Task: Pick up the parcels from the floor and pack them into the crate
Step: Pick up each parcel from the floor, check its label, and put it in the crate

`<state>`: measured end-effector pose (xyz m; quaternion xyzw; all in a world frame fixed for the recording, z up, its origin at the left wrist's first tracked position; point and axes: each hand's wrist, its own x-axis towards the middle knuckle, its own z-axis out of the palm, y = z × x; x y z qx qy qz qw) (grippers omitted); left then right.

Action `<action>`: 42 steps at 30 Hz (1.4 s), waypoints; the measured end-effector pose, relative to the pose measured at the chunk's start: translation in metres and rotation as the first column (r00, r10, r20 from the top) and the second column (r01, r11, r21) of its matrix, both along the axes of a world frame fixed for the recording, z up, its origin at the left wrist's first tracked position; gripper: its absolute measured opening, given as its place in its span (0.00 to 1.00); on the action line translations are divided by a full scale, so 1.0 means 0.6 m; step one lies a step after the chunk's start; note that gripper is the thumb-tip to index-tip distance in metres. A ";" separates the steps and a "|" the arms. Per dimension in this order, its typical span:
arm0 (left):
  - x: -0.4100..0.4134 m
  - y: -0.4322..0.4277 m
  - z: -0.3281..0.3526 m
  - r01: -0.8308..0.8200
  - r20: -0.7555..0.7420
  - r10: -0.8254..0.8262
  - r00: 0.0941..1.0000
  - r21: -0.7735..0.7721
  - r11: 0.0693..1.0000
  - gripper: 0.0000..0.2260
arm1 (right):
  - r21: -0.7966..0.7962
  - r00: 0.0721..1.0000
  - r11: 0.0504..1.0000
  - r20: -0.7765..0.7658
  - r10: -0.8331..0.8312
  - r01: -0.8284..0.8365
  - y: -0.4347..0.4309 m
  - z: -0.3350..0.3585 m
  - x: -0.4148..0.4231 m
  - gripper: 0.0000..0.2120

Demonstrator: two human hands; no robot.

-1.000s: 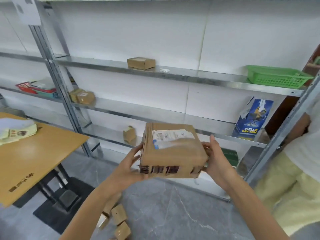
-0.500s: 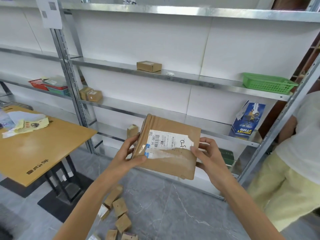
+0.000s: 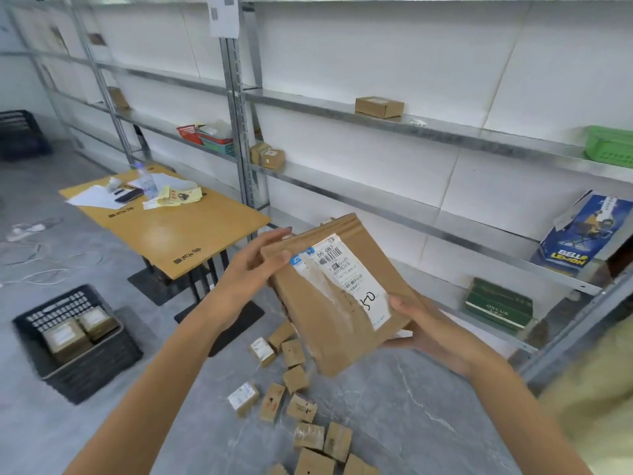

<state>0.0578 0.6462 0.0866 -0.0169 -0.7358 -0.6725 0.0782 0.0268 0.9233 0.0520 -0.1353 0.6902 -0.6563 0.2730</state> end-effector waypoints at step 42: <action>0.245 -0.920 -0.140 -0.464 0.175 0.444 0.879 0.104 0.880 0.26 | -0.027 0.993 0.998 0.101 0.062 -0.059 -1.062 -0.094 0.103 0.33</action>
